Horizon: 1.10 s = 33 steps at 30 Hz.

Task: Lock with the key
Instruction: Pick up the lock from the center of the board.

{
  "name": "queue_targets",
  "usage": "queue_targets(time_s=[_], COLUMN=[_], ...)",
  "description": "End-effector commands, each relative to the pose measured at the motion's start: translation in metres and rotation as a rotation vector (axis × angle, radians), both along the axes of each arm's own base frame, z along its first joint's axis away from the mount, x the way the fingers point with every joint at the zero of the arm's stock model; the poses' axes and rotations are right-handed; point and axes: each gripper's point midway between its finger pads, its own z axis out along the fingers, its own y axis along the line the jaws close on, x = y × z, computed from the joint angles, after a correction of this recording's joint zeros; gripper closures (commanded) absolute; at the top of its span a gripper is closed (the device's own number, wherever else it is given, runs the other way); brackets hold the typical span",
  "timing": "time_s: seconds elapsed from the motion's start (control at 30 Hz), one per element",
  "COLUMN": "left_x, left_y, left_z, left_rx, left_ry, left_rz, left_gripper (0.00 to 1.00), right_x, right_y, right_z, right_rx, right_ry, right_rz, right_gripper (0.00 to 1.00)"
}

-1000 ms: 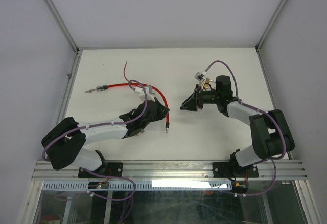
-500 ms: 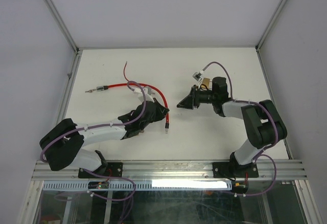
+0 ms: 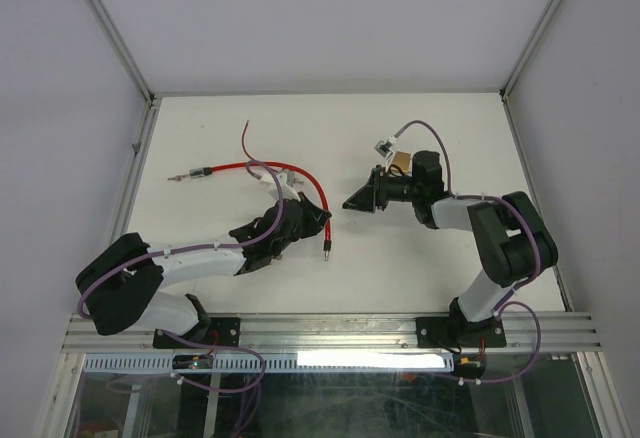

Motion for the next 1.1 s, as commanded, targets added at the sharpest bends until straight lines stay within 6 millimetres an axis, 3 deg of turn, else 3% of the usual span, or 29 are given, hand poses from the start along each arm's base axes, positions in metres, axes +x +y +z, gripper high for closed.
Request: queue_targets(time_s=[0.0, 0.37, 0.83, 1.07], left_x=[0.001, 0.002, 0.016, 0.020], left_y=[-0.013, -0.018, -0.005, -0.008], left_z=[0.041, 0.046, 0.063, 0.068], left_rx=[-0.135, -0.159, -0.174, -0.196], left_ry=[-0.076, -0.087, -0.135, -0.149], left_rz=[-0.022, -0.027, 0.074, 0.086], left_gripper=[1.00, 1.00, 1.00, 1.00], right_x=[0.006, -0.004, -0.034, -0.044], right_y=[0.004, 0.019, 0.022, 0.036], right_z=[0.010, 0.007, 0.002, 0.006], right_rx=[0.022, 0.035, 0.046, 0.040], right_ry=[-0.062, -0.012, 0.046, 0.058], right_rz=[-0.004, 0.017, 0.120, 0.124], right_gripper=[0.46, 0.45, 0.45, 0.47])
